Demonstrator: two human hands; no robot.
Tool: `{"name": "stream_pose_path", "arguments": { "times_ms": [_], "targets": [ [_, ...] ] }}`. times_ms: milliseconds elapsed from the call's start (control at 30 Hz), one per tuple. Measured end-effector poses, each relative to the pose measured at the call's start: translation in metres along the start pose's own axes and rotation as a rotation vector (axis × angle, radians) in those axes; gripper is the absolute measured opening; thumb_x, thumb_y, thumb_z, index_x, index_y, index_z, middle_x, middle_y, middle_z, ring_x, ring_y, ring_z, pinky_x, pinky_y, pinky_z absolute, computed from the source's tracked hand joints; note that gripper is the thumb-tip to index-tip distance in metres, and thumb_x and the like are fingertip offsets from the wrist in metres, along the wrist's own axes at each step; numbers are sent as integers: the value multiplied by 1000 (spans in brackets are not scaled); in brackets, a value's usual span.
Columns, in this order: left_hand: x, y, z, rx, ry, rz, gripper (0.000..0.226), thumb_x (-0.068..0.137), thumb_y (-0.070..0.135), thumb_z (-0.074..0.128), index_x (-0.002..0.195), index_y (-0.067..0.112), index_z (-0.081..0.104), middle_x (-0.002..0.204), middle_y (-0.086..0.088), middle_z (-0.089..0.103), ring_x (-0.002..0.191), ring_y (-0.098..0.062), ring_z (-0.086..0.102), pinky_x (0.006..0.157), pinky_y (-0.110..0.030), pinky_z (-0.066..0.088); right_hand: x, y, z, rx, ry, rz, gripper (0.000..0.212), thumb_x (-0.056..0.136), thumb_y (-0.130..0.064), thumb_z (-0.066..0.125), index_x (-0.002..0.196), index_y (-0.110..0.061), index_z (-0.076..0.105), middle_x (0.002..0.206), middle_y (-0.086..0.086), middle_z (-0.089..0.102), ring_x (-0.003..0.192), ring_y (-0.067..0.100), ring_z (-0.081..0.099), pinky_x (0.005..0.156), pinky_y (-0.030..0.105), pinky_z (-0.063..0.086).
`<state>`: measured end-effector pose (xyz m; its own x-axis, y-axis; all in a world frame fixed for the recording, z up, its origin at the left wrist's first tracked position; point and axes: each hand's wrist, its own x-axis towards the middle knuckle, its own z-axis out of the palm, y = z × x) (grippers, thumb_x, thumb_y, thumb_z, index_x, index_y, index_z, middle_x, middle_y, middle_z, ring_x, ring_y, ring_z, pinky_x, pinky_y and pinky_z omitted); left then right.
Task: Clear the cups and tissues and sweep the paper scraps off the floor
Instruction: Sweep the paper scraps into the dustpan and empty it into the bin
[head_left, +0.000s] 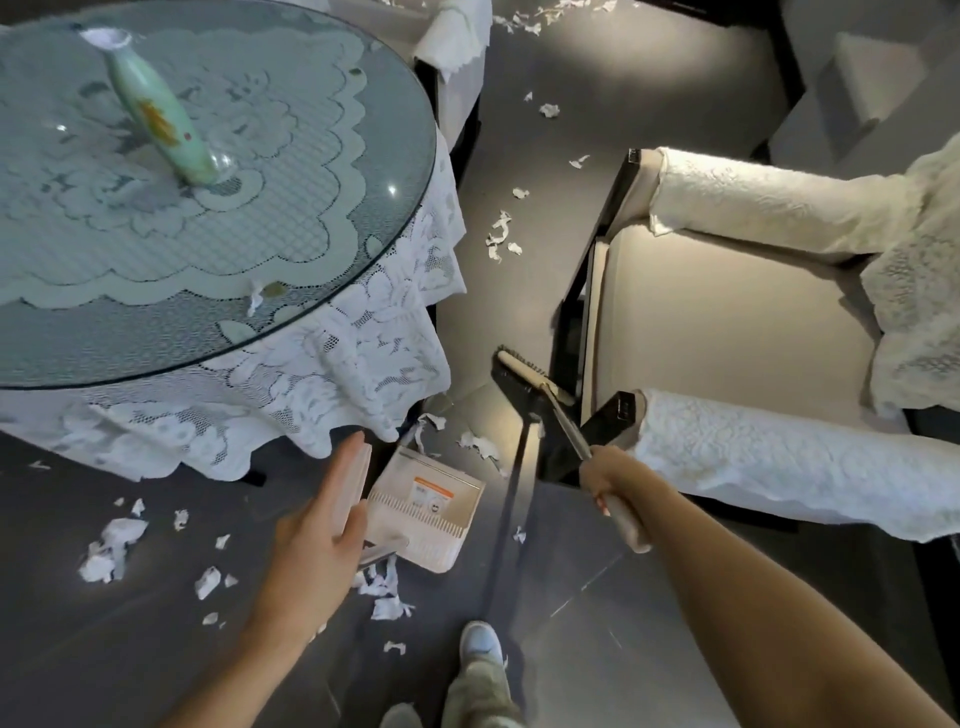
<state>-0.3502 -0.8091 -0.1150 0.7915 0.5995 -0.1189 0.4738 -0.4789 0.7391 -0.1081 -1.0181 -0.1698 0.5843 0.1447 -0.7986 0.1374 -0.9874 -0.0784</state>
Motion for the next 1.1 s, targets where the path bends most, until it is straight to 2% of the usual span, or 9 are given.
{"name": "stream_pose_path", "arguments": {
  "times_ms": [133, 267, 367, 467, 567, 600, 833, 1033, 1100],
  "targets": [
    [-9, -4, -10, 26, 24, 103, 75, 86, -2, 60, 136, 48, 32, 130, 28, 43, 108, -21, 61, 91, -14, 36, -5, 6, 28, -50, -87, 52, 49, 83, -1, 64, 130, 5, 51, 131, 17, 55, 116, 30, 57, 84, 30, 48],
    [-26, -21, -27, 26, 25, 74, 65, 88, 2, 58, 140, 36, 38, 129, 7, 59, 100, -30, 64, 85, -28, 43, -34, 1, 89, 94, -102, 48, 67, 78, 2, 68, 139, 1, 40, 135, 15, 52, 115, 30, 58, 78, 31, 52],
    [-52, -36, -47, 91, 20, 106, 63, 89, 7, 58, 141, 35, 37, 122, 5, 63, 88, -32, 65, 71, -33, 46, -67, -6, 139, 133, -84, 61, 74, 76, 3, 64, 143, -9, 34, 135, 15, 52, 119, 33, 54, 89, 35, 51],
    [-85, -60, -75, 84, 15, 204, 64, 87, 2, 60, 141, 28, 39, 126, 9, 60, 95, -29, 65, 79, -32, 48, -105, -22, 188, 255, -132, 32, 71, 80, 3, 57, 145, -9, 32, 135, 18, 50, 110, 31, 57, 88, 31, 53],
    [-114, -91, -102, 45, -15, 235, 65, 86, -3, 58, 142, 25, 39, 136, 16, 46, 118, -19, 54, 93, -13, 34, -145, -40, 230, 476, -165, 8, 60, 87, 0, 46, 145, -10, 34, 95, 7, 58, 63, 12, 51, 41, 14, 46],
    [-122, -99, -110, 33, -18, 238, 65, 87, -3, 58, 142, 25, 38, 136, 17, 45, 119, -17, 52, 92, -8, 31, -156, -41, 239, 526, -167, 9, 61, 87, 1, 45, 145, -11, 34, 80, 2, 53, 56, 10, 46, 35, 14, 41],
    [-157, -131, -146, -33, -32, 178, 63, 89, 0, 55, 142, 29, 37, 134, 28, 39, 120, -5, 45, 91, -1, 26, -205, -41, 237, 674, -167, 54, 69, 82, 10, 41, 144, -21, 36, 44, 2, 44, 30, 11, 36, 34, 17, 35],
    [-153, -140, -154, -1, -52, 87, 66, 88, 1, 56, 139, 40, 38, 128, 10, 57, 100, -11, 57, 82, -9, 37, -174, -67, 202, 558, -45, 33, 63, 84, 7, 40, 142, -16, 37, 63, 13, 53, 39, 16, 45, 41, 23, 43],
    [-149, -142, -155, -8, -50, 48, 70, 88, 2, 57, 134, 51, 36, 124, 16, 57, 97, -5, 58, 83, -3, 35, -154, -77, 189, 483, -26, 14, 62, 83, 6, 39, 141, -14, 38, 65, 14, 55, 43, 19, 48, 45, 27, 45]
  ]
}}
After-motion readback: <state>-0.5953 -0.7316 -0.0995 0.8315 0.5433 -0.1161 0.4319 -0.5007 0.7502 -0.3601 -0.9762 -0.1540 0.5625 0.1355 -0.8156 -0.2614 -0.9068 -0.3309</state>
